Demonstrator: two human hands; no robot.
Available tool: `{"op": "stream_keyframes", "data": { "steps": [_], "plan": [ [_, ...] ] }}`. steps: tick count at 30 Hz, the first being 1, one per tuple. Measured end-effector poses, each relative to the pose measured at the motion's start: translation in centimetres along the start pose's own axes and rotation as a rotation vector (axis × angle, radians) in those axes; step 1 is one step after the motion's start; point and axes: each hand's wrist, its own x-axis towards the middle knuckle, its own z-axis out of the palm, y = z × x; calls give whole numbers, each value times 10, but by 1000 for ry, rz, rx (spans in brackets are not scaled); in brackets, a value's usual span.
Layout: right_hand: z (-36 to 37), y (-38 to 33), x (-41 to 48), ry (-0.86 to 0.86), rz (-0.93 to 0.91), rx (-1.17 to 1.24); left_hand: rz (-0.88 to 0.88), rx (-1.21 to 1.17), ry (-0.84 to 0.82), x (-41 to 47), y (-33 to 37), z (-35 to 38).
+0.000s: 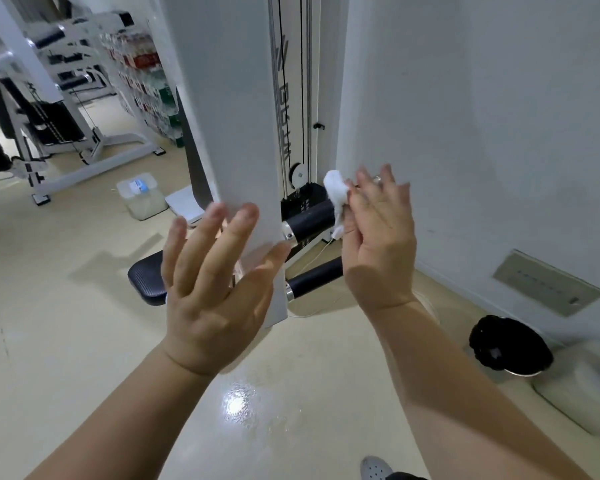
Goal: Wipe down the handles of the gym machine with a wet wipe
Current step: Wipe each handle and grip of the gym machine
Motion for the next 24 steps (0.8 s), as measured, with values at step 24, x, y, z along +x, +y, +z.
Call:
{"op": "stream_keyframes", "data": {
  "steps": [24],
  "plan": [
    [-10,-38,-19,99,380,368,-193,7,-273,2,30,7]
  ]
}}
